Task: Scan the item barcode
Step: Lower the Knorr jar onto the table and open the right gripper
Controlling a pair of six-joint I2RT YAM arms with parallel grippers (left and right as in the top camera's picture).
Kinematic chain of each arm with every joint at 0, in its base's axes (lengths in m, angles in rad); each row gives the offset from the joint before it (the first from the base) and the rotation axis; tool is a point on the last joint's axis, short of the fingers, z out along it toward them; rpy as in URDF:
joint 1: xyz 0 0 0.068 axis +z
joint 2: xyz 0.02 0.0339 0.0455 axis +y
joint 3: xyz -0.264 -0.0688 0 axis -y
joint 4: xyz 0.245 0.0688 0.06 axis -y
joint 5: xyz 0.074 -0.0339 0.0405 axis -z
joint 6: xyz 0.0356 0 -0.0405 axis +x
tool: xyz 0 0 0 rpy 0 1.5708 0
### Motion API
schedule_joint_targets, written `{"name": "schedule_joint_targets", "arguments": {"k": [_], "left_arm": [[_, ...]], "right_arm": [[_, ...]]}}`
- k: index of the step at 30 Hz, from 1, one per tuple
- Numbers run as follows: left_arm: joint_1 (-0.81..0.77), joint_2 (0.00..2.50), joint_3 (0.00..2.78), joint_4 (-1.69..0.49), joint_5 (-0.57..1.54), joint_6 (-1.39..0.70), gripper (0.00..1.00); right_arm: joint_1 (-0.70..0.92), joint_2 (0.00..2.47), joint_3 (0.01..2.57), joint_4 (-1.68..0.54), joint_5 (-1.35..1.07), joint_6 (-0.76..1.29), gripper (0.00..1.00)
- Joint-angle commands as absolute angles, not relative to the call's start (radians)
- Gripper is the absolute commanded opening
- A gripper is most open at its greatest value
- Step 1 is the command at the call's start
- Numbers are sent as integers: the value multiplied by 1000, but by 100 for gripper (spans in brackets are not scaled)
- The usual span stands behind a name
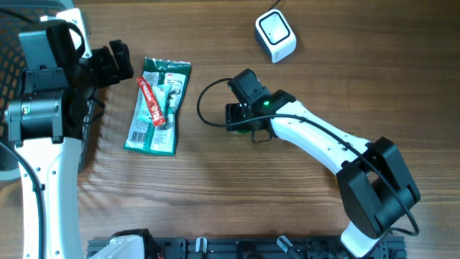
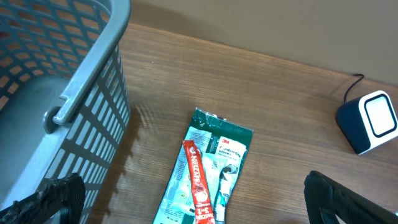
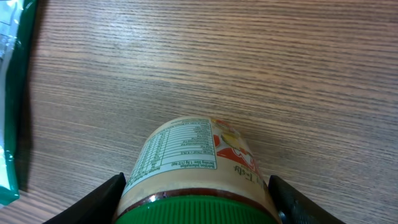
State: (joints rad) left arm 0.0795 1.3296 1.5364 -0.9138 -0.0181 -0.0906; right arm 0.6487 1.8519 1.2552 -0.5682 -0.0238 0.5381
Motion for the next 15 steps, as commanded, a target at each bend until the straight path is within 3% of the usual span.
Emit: {"name": "schedule_joint_targets", "arguments": {"k": [1, 6, 15], "left_arm": [[82, 1331, 1545, -912, -24, -83, 100], [82, 1331, 1545, -912, -24, -83, 100], [82, 1331, 1545, -912, -24, -82, 100]], "right_arm": [[654, 1860, 1251, -561, 3, 553, 73], [649, 1855, 1267, -562, -1, 548, 99], [498, 1708, 1460, -960, -1, 524, 99]]}}
